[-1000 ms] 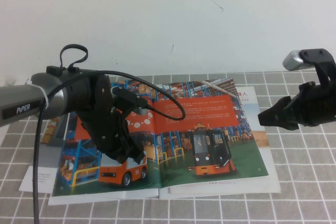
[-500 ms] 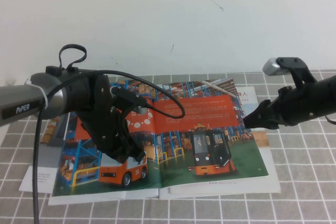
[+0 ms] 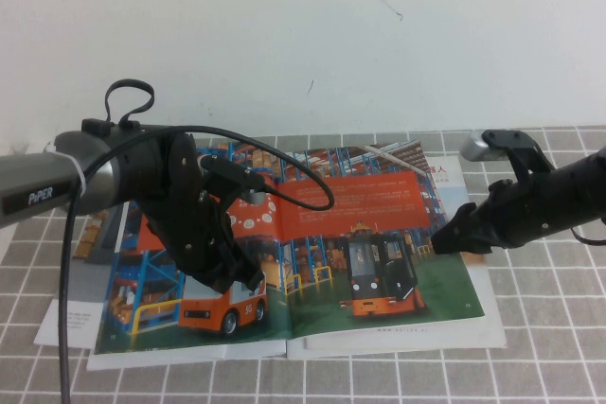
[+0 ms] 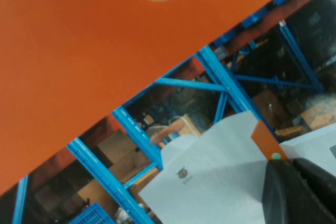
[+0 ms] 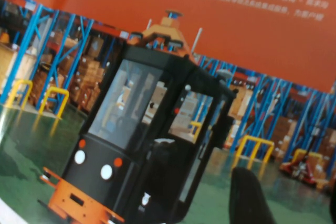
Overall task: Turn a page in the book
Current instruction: Open the closed book
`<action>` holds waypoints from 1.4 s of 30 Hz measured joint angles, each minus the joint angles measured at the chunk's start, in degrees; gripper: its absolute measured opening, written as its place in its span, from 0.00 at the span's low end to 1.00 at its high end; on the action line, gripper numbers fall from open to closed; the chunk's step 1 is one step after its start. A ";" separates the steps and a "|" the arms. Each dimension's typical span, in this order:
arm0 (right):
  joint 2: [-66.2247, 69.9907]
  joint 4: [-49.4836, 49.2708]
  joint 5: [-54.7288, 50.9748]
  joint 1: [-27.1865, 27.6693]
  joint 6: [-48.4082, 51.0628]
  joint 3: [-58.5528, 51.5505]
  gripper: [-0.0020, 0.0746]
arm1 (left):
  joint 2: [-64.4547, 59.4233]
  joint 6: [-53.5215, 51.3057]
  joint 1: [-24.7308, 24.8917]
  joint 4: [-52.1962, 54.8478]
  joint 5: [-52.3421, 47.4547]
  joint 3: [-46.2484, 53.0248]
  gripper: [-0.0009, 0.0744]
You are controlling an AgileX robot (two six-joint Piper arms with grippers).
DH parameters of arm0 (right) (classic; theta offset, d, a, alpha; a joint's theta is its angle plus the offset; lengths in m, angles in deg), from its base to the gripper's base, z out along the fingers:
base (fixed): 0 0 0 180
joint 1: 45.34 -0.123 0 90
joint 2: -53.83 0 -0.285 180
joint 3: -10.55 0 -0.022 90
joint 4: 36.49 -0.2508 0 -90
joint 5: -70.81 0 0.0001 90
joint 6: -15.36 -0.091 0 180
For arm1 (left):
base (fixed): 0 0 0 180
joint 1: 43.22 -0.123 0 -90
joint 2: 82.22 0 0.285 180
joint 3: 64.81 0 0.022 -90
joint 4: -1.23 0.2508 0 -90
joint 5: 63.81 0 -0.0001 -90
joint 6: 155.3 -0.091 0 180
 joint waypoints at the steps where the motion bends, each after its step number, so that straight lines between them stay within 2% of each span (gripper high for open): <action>1: 0.12 0.00 0.03 -0.01 0.00 0.00 0.46 | 0.00 0.00 0.00 0.00 0.00 0.00 0.01; 19: 1.36 -0.10 2.02 -0.23 0.25 0.25 0.46 | 0.00 0.00 0.00 -0.13 0.11 0.00 0.01; 25: 1.36 2.61 3.50 -0.23 -1.73 0.49 0.46 | 0.00 0.00 0.00 -0.13 0.11 0.00 0.01; 42: 1.36 1.49 1.44 -0.23 -0.97 0.58 0.46 | 0.00 0.00 0.00 -0.13 0.11 0.00 0.01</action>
